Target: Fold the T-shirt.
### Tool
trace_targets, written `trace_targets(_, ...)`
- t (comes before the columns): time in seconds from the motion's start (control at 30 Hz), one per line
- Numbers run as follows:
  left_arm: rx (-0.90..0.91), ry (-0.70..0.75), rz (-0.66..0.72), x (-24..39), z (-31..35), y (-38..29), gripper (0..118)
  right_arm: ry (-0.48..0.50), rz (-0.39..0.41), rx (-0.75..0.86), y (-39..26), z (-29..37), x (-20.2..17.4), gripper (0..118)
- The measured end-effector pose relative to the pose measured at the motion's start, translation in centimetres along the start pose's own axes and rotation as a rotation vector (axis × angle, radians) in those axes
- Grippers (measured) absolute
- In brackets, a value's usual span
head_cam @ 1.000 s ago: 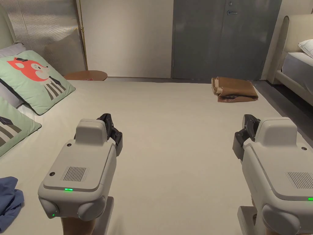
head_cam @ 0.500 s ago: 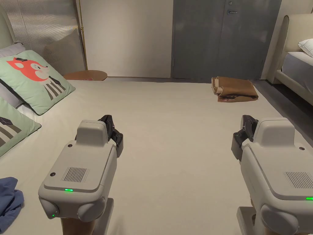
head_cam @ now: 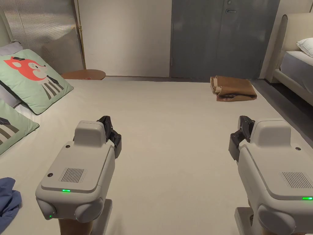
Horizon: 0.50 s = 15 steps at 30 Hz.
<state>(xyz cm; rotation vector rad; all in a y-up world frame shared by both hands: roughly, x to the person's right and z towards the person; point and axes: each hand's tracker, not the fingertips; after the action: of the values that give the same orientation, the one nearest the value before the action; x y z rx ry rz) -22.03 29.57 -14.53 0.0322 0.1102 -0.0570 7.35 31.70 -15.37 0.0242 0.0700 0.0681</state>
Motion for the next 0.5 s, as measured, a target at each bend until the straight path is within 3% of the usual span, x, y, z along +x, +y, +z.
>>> trace_targets(0.5, -0.008, -0.002, -0.004, 0.04, -0.27, -0.13, 0, -0.006, 0.006, -0.004, -0.08, -0.2, -0.21, 0)
